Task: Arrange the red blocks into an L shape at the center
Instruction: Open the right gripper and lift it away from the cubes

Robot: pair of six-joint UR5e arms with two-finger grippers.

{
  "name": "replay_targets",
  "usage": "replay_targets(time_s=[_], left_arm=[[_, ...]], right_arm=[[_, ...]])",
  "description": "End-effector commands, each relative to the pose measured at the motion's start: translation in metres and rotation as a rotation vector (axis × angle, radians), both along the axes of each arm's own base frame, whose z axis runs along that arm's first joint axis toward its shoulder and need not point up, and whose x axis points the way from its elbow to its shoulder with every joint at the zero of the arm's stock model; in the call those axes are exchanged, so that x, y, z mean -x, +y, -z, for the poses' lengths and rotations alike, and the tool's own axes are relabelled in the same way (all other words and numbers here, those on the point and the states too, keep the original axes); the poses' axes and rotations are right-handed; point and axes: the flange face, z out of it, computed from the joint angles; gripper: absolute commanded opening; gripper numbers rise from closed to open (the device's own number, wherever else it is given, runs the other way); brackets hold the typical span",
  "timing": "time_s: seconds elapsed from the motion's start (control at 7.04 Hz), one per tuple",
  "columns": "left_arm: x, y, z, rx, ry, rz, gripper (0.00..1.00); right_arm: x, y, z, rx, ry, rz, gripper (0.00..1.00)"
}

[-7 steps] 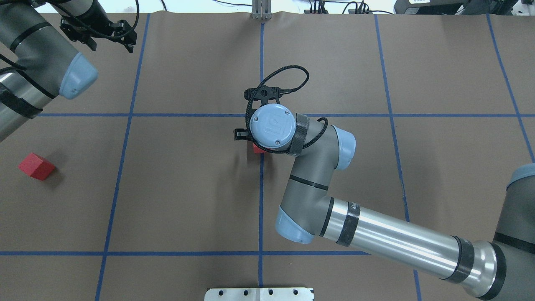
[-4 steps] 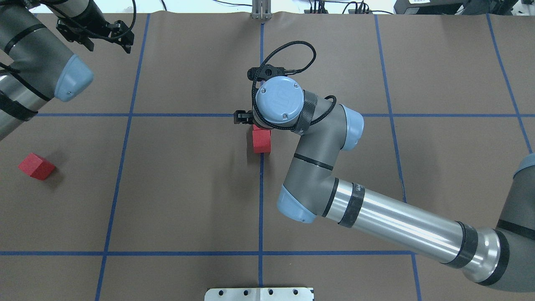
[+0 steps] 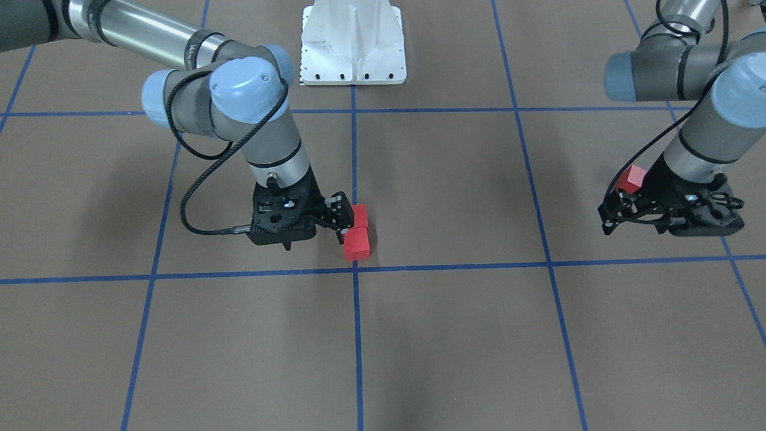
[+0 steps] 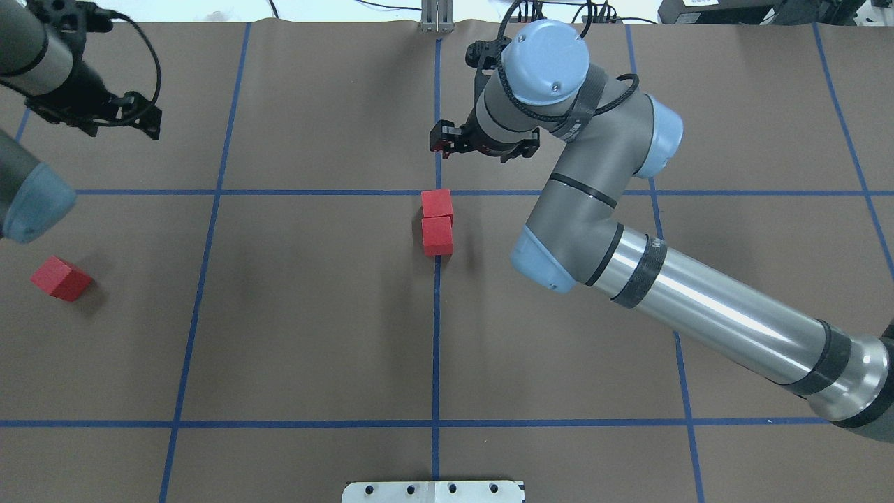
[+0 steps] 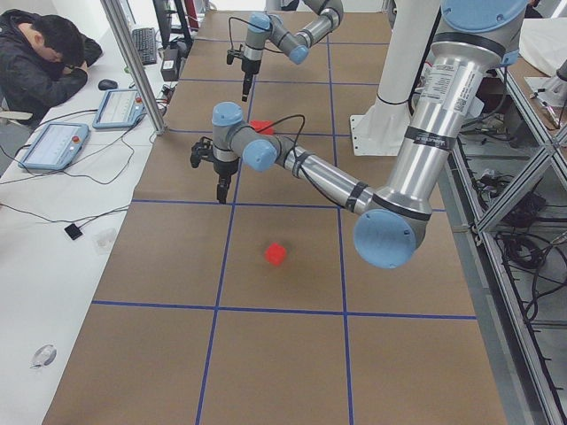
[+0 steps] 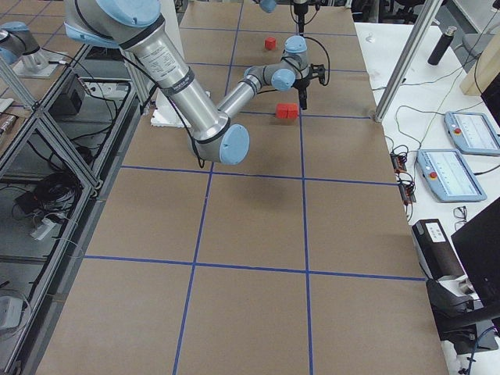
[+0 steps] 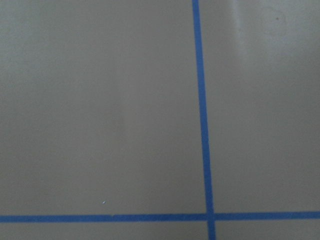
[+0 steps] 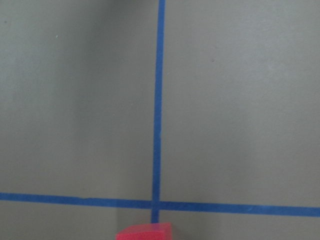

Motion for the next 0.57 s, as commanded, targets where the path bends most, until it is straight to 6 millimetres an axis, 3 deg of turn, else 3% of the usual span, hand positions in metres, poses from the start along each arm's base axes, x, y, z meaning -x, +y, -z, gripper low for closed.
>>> replay_targets(time_s=[0.0, 0.28, 0.43], left_arm=[[0.036, 0.065, -0.075, -0.058, 0.032, -0.004, 1.00], [0.057, 0.107, -0.124, -0.125, 0.024, -0.073, 1.00], [0.061, 0.116, -0.133, -0.164, 0.007, -0.132, 1.00]], right_arm=[[-0.027, -0.010, -0.044, -0.037, 0.056, 0.027, 0.99], [-0.028, -0.010, -0.059, -0.032, 0.072, 0.026, 0.99], [-0.028, -0.010, -0.062, -0.027, 0.075, 0.025, 0.99]])
